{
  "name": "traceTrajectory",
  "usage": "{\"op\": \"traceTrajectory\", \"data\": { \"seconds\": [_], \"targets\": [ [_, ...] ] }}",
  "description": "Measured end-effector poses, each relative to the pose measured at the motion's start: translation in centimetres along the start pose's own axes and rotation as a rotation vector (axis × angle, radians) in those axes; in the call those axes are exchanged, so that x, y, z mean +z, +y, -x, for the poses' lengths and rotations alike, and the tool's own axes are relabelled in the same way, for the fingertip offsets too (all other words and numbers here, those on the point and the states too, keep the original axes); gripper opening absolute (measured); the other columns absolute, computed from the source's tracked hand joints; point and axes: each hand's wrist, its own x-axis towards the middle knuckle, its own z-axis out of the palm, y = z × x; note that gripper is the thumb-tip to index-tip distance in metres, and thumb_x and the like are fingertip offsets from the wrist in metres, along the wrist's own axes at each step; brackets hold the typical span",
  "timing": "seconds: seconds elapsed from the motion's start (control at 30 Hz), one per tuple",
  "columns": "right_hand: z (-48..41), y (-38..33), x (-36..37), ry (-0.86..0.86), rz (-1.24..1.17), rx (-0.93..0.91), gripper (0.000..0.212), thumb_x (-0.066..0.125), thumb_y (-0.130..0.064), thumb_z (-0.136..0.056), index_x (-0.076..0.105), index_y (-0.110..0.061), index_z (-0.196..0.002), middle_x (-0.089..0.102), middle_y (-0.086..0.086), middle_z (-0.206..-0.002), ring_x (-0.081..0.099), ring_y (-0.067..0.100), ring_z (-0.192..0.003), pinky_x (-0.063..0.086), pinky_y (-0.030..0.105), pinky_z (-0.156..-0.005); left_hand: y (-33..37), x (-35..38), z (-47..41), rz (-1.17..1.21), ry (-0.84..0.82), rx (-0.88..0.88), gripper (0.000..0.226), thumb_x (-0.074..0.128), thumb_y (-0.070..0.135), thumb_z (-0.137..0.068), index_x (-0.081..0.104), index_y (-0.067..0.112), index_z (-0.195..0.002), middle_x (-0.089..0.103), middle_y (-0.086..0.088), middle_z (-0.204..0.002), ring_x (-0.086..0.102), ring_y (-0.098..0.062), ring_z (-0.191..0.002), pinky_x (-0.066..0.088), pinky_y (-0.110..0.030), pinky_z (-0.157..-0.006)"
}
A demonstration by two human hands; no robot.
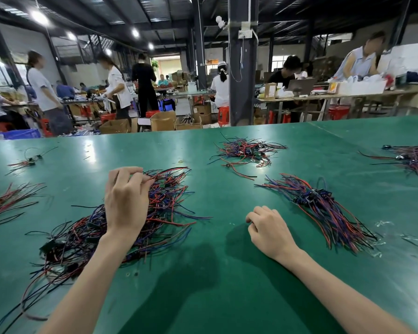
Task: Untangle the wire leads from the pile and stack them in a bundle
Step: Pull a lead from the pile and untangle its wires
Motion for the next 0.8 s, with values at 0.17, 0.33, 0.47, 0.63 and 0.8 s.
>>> {"op": "traceTrajectory", "data": {
  "seconds": [0.17,0.33,0.47,0.63,0.8],
  "targets": [
    [0.1,-0.3,-0.2,0.046,-0.009,0.038,0.019,0.051,-0.010,-0.086,0.068,-0.010,-0.093,0.065,0.004,-0.090,0.057,0.024,-0.089,0.040,0.033,-0.080,3.3,0.4,-0.6,0.304,-0.015,0.173,0.007,0.071,0.008,-0.083,0.073,0.003,-0.087,0.066,-0.006,-0.086,0.061,-0.022,-0.071,0.054,-0.037,-0.056],
    [0.3,-0.5,-0.4,0.218,-0.155,0.107,0.012,0.062,-0.001,-0.079,0.071,-0.009,-0.082,0.068,0.003,-0.079,0.061,0.026,-0.077,0.045,0.035,-0.072,8.0,3.0,1.1,0.958,-0.083,-0.353,0.006,0.068,0.006,-0.085,0.071,0.011,-0.085,0.064,-0.006,-0.078,0.062,-0.018,-0.065,0.058,-0.029,-0.054],
    [0.1,-0.5,-1.0,0.291,-0.466,0.279,0.016,0.056,-0.006,-0.090,0.071,-0.011,-0.088,0.070,-0.002,-0.078,0.059,0.011,-0.068,0.046,0.027,-0.068,10.0,5.9,3.0,1.299,-0.288,-0.852,0.005,0.064,0.002,-0.086,0.065,0.005,-0.081,0.058,-0.008,-0.070,0.057,-0.016,-0.059,0.056,-0.026,-0.053],
    [-0.2,-1.2,-2.0,-0.060,-1.078,0.453,0.022,0.054,-0.016,-0.095,0.069,-0.010,-0.080,0.065,0.008,-0.061,0.050,0.013,-0.046,0.039,0.021,-0.041,10.2,7.5,4.9,1.430,-0.339,-1.059,0.007,0.061,-0.001,-0.087,0.062,-0.001,-0.080,0.063,-0.008,-0.067,0.062,-0.013,-0.052,0.056,-0.026,-0.052],
    [0.1,-3.7,-1.5,-0.319,-1.232,0.413,0.016,0.063,-0.022,-0.090,0.065,-0.009,-0.082,0.065,0.008,-0.065,0.051,0.015,-0.042,0.041,0.022,-0.035,10.7,7.6,5.6,1.476,-0.343,-1.091,0.009,0.060,-0.002,-0.088,0.061,-0.002,-0.079,0.063,-0.009,-0.061,0.062,-0.015,-0.049,0.055,-0.024,-0.049]
  ]
}}
